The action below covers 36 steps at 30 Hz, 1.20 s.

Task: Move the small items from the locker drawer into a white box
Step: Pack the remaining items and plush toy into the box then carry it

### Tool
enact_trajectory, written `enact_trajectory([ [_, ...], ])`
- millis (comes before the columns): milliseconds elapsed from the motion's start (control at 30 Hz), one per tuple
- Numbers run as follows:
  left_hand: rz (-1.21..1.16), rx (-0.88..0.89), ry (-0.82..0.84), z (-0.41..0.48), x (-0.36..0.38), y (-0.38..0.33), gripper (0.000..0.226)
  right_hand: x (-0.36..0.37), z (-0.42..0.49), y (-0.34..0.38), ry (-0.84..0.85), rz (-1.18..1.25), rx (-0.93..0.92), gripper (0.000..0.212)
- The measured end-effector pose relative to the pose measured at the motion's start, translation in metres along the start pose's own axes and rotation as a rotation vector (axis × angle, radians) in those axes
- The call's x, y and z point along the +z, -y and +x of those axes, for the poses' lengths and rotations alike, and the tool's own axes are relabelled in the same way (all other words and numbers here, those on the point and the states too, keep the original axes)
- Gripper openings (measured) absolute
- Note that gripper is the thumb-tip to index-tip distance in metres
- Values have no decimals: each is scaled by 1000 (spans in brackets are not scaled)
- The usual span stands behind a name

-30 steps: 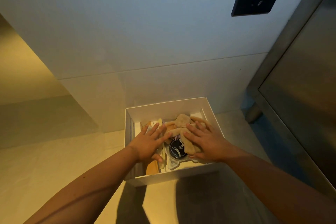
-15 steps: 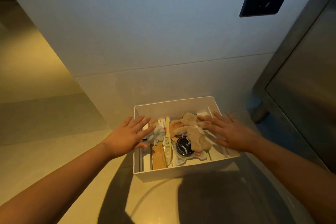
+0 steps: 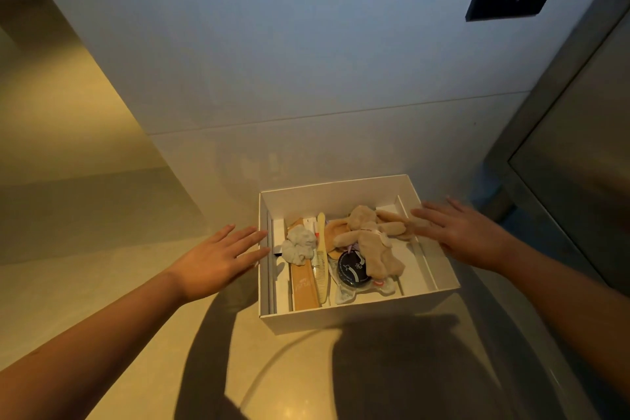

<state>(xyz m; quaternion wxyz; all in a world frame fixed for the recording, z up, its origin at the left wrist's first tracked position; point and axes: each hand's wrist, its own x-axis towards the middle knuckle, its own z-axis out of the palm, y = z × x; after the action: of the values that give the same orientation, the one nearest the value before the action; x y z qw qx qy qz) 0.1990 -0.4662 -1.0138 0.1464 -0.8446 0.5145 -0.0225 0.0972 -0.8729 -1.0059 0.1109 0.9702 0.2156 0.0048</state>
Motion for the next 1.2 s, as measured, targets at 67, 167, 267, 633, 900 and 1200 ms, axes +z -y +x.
enact_trajectory([
  [67,26,29,-49,0,4,1,40,2,-2,0,72,-33,-27,65],
  [167,-4,47,5,4,4,-1,71,8,-9,0,158,-70,-70,52],
  [267,15,73,45,8,2,-6,76,6,-2,4,265,-120,-49,42],
  [633,79,153,35,12,5,-10,56,28,4,1,383,-107,-77,34],
  [900,78,149,54,16,8,-8,39,25,7,1,406,-122,-45,35],
  [1200,225,130,147,14,26,-3,30,26,8,5,395,-176,-32,36],
])
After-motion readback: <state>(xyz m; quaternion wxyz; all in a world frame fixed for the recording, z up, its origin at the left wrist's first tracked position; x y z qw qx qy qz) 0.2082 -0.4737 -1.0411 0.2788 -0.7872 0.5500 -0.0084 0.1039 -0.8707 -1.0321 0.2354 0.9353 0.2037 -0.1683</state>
